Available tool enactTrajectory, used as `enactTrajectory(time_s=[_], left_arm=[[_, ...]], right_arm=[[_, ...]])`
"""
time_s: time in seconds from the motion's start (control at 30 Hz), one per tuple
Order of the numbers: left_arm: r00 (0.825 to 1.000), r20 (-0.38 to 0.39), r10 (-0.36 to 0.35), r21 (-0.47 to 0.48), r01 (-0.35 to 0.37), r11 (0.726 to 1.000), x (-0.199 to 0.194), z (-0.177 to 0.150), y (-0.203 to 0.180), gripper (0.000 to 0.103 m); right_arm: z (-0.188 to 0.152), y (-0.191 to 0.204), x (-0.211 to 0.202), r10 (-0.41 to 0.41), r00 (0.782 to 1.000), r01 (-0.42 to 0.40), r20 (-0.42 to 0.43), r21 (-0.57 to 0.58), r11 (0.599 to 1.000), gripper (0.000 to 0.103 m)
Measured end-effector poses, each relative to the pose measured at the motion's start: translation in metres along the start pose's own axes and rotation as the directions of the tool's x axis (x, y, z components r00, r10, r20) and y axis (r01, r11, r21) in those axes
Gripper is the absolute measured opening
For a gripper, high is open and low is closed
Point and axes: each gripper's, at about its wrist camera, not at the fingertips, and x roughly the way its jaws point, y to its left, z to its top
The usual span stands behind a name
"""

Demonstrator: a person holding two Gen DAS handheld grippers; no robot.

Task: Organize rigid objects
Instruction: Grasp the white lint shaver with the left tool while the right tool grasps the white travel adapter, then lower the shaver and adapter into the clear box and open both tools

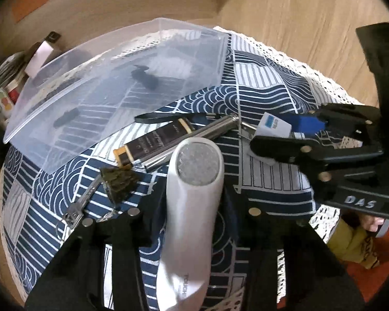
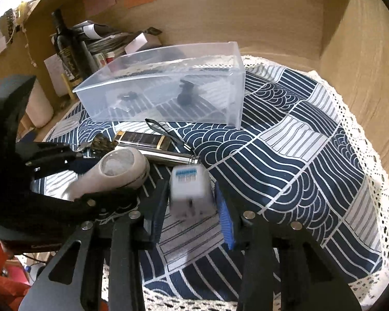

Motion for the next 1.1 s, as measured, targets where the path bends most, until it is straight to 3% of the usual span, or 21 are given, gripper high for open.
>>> enactTrajectory(time_s=[0.2, 0.33, 0.7, 0.9, 1.1], left_arm=[[0.996, 0.076, 0.038, -0.062, -0.034, 0.998, -0.026, 0.001, 0.014, 0.041], [0.986, 0.154, 0.057, -0.104, -0.041, 0.994, -0.055, 0.01, 0.029, 0.041], [0.934, 0.348, 0.087, -0.164, -0.031, 0.986, -0.128, 0.04, 0.055, 0.039], [0.918, 0.388, 0.077, -0.139, -0.025, 0.99, -0.146, 0.06, 0.068, 0.039], [0.908, 0.409, 0.093, -0.113, -0.051, 0.992, -0.146, 0.077, 0.078, 0.039]], right_arm=[[0.001, 0.005, 0.007, 0.001, 1.0, -0.001, -0.006, -0.024, 1.0, 0.034], [0.011, 0.004, -0.004, 0.007, 0.999, -0.007, 0.046, -0.008, 1.0, 0.034], [0.062, 0.003, -0.043, -0.012, 0.972, 0.016, 0.235, -0.016, 1.0, 0.034], [0.087, 0.002, -0.05, -0.018, 0.954, 0.026, 0.299, -0.02, 0.999, 0.034], [0.104, 0.0, -0.04, -0.02, 0.951, 0.031, 0.307, -0.029, 0.999, 0.034]])
